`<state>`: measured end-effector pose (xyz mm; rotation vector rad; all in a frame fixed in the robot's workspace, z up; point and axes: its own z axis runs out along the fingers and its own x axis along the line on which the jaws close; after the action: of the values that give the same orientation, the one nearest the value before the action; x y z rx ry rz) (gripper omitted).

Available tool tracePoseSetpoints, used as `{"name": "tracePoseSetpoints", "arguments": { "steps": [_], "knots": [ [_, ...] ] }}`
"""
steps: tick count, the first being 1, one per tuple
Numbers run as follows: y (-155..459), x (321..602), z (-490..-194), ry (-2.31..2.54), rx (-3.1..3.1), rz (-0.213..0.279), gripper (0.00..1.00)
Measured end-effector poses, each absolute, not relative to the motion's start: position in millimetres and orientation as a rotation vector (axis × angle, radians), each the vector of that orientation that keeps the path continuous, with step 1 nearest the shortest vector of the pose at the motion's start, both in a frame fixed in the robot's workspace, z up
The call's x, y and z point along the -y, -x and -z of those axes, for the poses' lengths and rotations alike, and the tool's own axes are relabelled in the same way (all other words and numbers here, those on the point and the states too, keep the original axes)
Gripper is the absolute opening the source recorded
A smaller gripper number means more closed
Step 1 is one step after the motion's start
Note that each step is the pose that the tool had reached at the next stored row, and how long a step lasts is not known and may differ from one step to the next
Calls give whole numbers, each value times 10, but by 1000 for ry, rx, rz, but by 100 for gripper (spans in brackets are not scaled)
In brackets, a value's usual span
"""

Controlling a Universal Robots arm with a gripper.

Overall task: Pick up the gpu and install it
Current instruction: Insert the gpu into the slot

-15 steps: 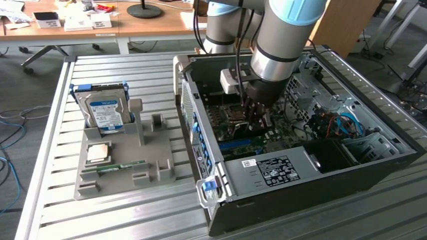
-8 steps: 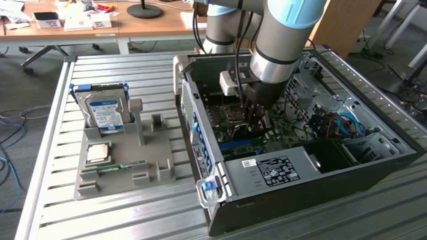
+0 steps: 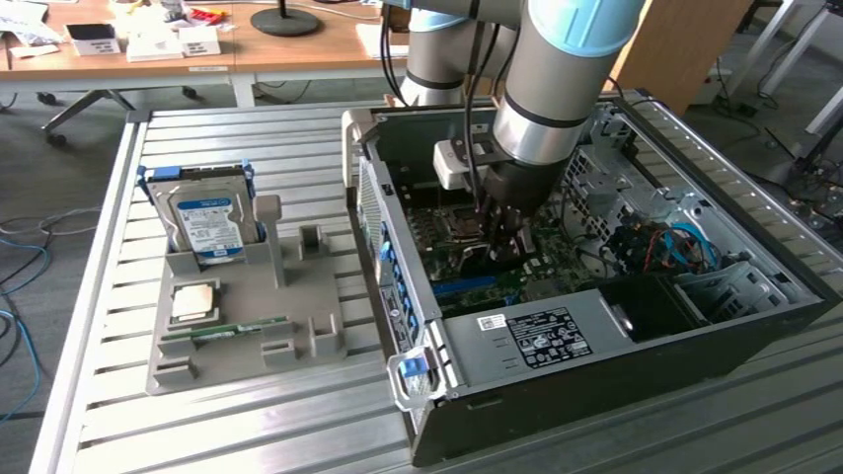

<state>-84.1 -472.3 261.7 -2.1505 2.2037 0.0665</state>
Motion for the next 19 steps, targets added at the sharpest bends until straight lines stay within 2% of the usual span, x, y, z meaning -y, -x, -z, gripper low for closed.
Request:
{"name": "tracePoseSetpoints", "arguments": {
  "steps": [19],
  "knots": [
    [841, 4723, -2589, 2151, -2204, -67, 27]
  ]
}}
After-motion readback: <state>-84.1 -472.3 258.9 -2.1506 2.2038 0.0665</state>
